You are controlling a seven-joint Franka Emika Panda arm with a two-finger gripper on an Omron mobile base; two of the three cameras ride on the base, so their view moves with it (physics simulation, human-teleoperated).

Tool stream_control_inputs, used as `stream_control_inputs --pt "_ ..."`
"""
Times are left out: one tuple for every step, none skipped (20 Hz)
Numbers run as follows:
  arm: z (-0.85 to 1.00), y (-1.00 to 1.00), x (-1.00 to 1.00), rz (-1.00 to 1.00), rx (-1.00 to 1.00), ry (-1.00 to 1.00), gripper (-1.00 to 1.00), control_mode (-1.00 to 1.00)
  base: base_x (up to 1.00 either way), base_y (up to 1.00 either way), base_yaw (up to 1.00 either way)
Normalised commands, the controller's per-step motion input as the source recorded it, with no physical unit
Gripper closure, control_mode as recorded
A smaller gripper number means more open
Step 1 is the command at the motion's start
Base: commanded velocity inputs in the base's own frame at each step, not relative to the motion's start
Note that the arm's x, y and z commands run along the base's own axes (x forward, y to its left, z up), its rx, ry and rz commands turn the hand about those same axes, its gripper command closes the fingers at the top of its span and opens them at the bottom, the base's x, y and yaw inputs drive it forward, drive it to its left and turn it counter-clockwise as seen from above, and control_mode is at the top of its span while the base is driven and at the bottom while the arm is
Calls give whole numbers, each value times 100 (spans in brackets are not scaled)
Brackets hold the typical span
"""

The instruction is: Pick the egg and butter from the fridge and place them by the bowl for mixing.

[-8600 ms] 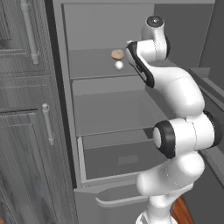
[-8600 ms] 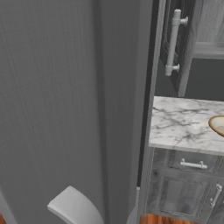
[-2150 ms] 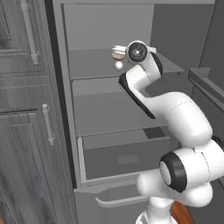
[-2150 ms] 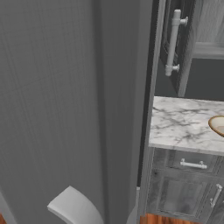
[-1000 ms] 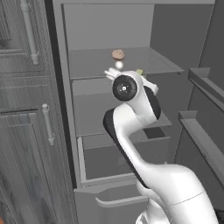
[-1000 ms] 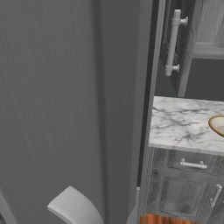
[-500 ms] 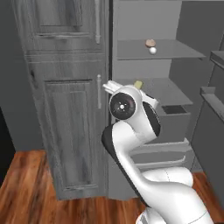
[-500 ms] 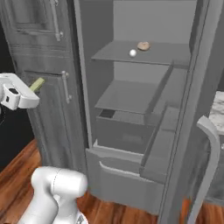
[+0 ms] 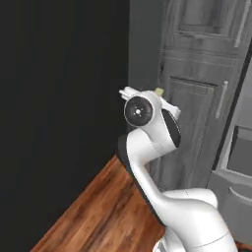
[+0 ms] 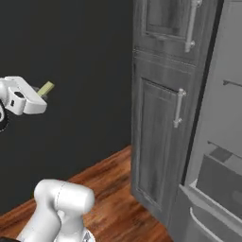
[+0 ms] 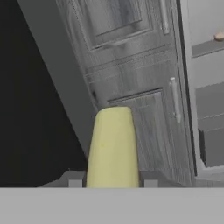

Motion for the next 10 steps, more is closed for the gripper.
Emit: stream_control_inputs --pt "0 0 0 0 0 0 100 100 -2 30 99" --pt "0 0 0 0 0 0 100 100 0 24 100" --pt "0 0 0 0 0 0 100 100 0 19 100" --pt "0 0 0 0 0 0 100 100 0 16 100" --pt "0 0 0 0 0 0 100 100 0 10 100" --pt "0 0 0 0 0 0 100 100 0 5 100" --pt "0 0 0 0 0 0 100 100 0 4 100" --pt "0 0 0 0 0 0 100 100 0 2 100" --pt "0 0 0 0 0 0 100 100 0 1 100" --pt "0 0 0 0 0 0 100 100 0 0 100"
